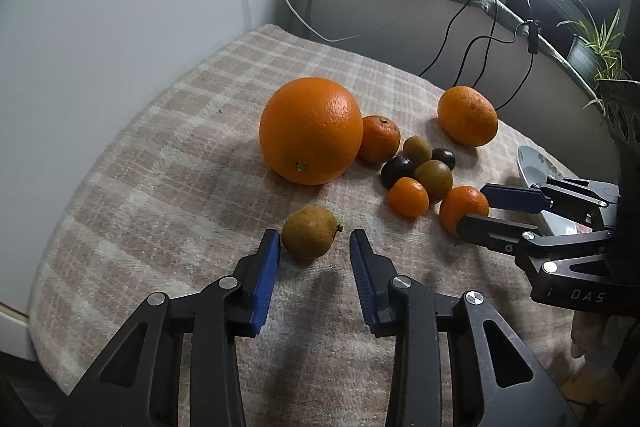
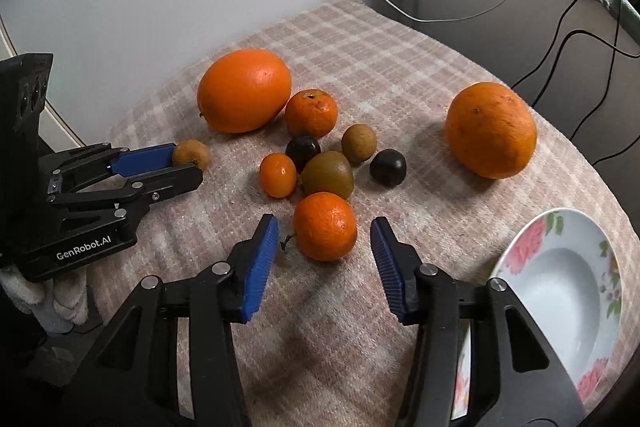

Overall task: Organize fruits
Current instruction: 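Close the left tool on a brown kiwi while the right tool grasps a tangerine, then carry the kiwi in the left tool and tangerine in the right tool over the plate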

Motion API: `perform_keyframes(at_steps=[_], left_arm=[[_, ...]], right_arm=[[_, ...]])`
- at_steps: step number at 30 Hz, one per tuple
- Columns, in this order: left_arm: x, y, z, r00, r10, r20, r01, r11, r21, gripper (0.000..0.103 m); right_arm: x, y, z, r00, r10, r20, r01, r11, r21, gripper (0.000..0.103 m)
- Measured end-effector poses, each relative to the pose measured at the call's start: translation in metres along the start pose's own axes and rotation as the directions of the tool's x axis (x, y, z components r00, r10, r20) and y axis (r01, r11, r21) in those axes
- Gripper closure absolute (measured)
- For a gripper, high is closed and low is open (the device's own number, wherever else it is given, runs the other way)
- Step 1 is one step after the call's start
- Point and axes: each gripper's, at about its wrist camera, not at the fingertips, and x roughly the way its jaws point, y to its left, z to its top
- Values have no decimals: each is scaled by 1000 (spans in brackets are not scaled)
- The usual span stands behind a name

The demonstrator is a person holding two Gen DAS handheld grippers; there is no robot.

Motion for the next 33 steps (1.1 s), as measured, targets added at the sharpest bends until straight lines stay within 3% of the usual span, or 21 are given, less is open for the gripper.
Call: perform_keyframes(at_steps=[8,18,33], left_arm=[[5,-1,3,1000,3,-7,-3,1000,7,73],[-2,-6,3,1000,9,9,-9,1000,17,74],[-34,-51,5,995,-69,65,64,995,77,74]], right_arm=[[9,-1,3,1000,0,-27,-1,1000,-5,64],[4,-4,0,1000,20,-13,-20,1000,20,66],[-57,-21,-21,995,20,99,-27,997,78,66]])
